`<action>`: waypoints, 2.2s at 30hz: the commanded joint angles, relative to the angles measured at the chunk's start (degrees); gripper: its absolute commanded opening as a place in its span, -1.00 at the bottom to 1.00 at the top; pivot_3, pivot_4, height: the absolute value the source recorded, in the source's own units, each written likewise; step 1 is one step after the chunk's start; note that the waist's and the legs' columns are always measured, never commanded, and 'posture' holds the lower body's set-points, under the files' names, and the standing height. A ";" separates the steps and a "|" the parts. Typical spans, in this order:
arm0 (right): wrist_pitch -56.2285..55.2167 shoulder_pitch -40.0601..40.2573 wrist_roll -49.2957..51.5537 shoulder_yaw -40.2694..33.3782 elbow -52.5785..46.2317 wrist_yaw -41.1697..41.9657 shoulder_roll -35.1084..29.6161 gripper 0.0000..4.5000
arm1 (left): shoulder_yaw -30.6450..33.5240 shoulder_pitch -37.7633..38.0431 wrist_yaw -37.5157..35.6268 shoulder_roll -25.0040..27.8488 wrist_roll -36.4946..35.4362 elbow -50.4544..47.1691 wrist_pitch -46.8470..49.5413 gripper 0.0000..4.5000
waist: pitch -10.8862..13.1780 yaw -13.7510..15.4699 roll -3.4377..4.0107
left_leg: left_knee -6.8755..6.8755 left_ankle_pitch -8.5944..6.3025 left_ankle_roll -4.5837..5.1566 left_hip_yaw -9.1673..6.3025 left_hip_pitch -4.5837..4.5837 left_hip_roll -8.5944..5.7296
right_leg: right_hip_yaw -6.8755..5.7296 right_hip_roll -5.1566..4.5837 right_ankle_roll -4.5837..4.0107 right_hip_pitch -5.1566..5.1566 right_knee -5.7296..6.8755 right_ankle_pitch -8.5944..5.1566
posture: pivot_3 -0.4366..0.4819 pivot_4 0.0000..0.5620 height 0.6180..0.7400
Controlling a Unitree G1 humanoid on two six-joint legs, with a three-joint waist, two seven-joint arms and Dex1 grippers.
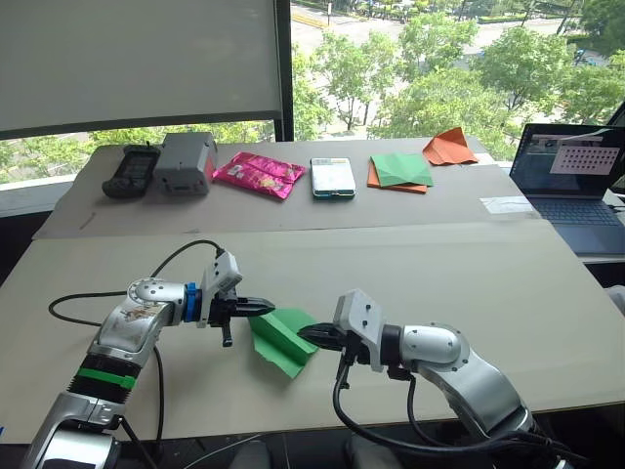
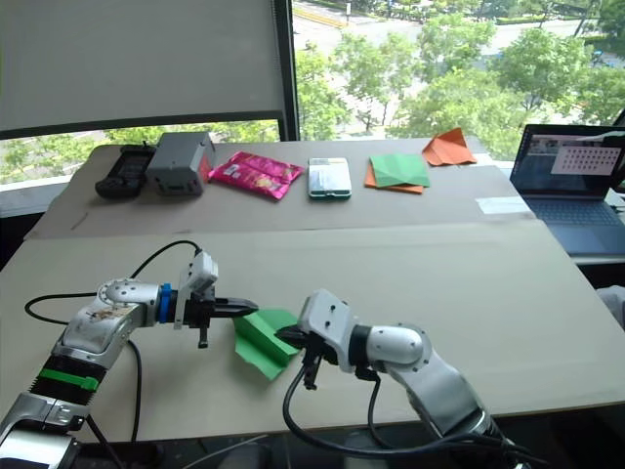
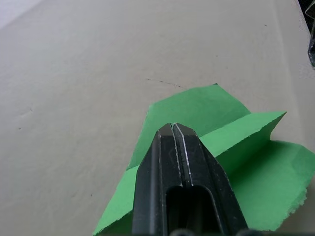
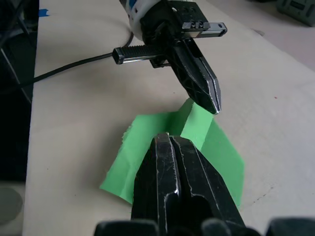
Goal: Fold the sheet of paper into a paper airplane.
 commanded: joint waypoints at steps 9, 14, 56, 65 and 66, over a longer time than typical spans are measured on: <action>-2.37 -3.29 -1.90 7.37 9.12 0.31 3.72 -0.99 | 0.95 -0.85 -2.38 1.83 0.14 -1.78 0.03 -1.00 | 0.00 0.29 0.00 | 0.11 0.00 0.00 -0.02 -0.03 0.00 | -0.01 0.01 0.00 0.01 0.00 0.00 | -0.05 -0.47 1.00; -2.03 -3.30 -4.61 10.21 11.81 0.04 2.72 -0.99 | 1.47 -0.33 -2.38 2.52 -0.39 -2.84 0.81 -1.00 | 0.00 0.16 0.00 | 0.27 -0.01 0.01 -0.01 -0.08 0.00 | 0.00 0.01 0.01 0.03 0.01 0.00 | -0.05 -0.47 1.00; -5.83 -6.95 -15.51 11.09 6.11 1.53 -1.33 -0.99 | 1.98 0.66 -1.02 0.72 -0.76 -6.13 3.67 -1.00 | -0.12 0.83 0.12 | 0.41 -0.02 0.03 0.00 -0.09 0.00 | 0.00 0.02 0.05 0.03 0.03 -0.01 | -0.05 -0.47 1.00; -3.11 -5.85 -14.19 13.90 8.81 4.10 0.61 -0.99 | 1.47 2.09 -1.29 1.04 -0.77 -7.33 3.77 -1.00 | -0.12 0.58 0.11 | 0.42 -0.02 0.04 -0.01 -0.11 0.01 | 0.00 0.02 0.06 0.03 0.03 0.00 | -0.05 -0.47 1.00; -3.57 -5.37 -14.94 14.15 10.41 3.68 0.46 -0.99 | 1.46 2.13 -1.37 1.01 -0.84 -7.46 3.89 -1.00 | -0.12 0.54 0.11 | 0.42 -0.02 0.03 -0.01 -0.11 0.01 | 0.00 0.02 0.06 0.03 0.03 0.00 | -0.05 -0.47 1.00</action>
